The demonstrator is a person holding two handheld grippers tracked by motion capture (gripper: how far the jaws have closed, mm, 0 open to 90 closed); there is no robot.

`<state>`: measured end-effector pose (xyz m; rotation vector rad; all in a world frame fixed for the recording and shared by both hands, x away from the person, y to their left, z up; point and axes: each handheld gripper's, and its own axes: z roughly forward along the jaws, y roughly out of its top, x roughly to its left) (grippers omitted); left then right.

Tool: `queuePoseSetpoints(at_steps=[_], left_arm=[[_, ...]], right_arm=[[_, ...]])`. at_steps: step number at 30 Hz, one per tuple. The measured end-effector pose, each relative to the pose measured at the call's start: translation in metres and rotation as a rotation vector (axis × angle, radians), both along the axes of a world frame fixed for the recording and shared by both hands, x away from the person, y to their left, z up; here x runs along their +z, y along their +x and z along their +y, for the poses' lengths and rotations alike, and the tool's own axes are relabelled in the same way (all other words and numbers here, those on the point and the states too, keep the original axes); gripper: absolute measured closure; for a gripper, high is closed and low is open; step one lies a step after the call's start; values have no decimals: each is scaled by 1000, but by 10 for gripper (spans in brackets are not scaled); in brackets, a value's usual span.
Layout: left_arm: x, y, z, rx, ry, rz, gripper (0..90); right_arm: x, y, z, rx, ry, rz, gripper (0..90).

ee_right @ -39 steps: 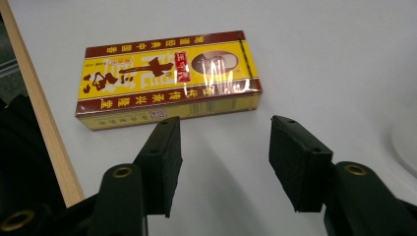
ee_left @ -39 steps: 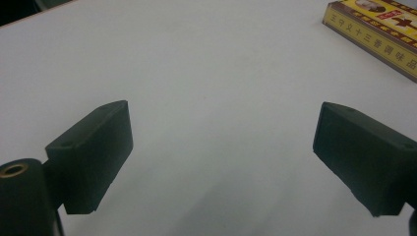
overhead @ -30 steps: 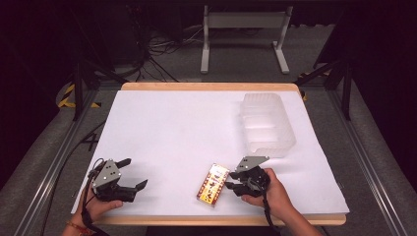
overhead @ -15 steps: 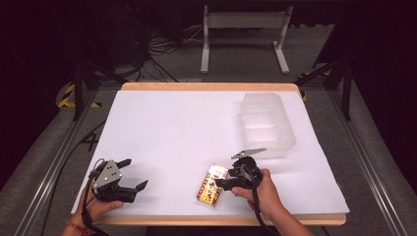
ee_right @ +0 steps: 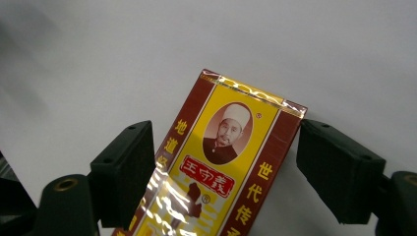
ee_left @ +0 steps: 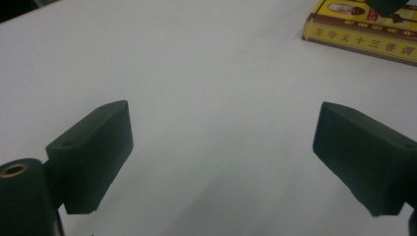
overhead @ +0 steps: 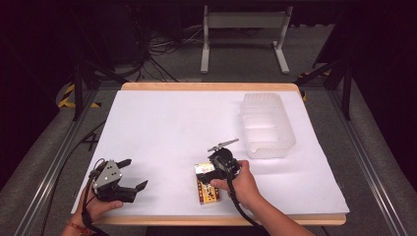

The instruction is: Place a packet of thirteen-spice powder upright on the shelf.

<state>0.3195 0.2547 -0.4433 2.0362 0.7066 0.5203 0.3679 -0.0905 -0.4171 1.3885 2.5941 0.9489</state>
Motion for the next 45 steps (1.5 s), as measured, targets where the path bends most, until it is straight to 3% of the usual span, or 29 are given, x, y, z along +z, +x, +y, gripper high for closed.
queuePoseSetpoints(at_steps=[2, 3, 8, 14, 18, 20, 31, 35, 38, 43, 45], left_arm=[[0, 0, 0, -1, 0, -1, 90], [0, 0, 1, -2, 0, 1, 90], [0, 0, 0, -6, 5, 4, 90], [-1, 0, 0, -6, 10, 3, 90], [-1, 0, 0, -5, 12, 4, 90], [-1, 0, 0, -8, 8, -1, 90], [-1, 1, 0, -4, 9, 4, 90], [-1, 0, 0, -2, 5, 4, 90], [-1, 0, 1, -2, 6, 4, 90], [-1, 1, 0, -5, 5, 3, 89], [-1, 0, 1, -1, 3, 5, 89]], right_arm=[[0, 1, 5, 6, -6, 1, 231], [-1, 2, 19, 21, -46, -4, 217], [-4, 3, 33, 25, -100, -21, 204], [-8, 7, 50, 42, -208, -58, 255], [-6, 7, 52, 71, -222, -66, 268], [-2, 3, 53, 88, -233, -104, 317], [27, -5, 29, 98, -127, -171, 328], [38, -6, 18, 91, -86, -218, 328], [44, -6, 11, 92, -41, -220, 328], [56, -9, 0, 116, 3, -297, 328], [59, -9, -3, 116, -1, -326, 328]])
